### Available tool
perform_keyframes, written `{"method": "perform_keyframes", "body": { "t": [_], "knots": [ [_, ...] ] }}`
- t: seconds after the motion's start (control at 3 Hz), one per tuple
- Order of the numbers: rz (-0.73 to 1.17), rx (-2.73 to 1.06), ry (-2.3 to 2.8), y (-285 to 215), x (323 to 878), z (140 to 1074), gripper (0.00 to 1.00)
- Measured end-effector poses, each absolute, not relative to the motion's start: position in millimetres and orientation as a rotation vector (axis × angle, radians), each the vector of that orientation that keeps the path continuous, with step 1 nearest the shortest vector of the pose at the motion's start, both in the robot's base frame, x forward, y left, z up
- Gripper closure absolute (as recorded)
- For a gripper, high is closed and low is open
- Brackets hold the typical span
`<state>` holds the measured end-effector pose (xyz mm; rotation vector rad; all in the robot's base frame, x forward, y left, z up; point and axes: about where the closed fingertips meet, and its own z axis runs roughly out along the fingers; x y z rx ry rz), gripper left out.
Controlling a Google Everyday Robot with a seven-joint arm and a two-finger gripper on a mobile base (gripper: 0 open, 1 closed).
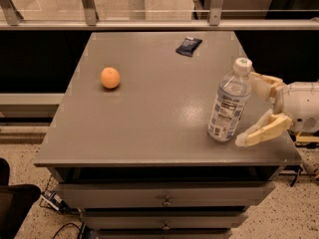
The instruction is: Move blue plastic bottle near rxbar blueberry
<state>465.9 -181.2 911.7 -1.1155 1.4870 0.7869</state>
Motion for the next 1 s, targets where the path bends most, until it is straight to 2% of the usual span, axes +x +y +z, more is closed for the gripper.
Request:
{"method": "perform_keyframes", "body": {
  "t": [0.33, 1.0],
  "knots": [
    [0.792, -1.080, 1.485, -178.5, 465.7, 913.7, 0.14],
    [0.797, -1.058, 1.485, -173.4, 467.5, 915.4, 0.61]
  ]
}}
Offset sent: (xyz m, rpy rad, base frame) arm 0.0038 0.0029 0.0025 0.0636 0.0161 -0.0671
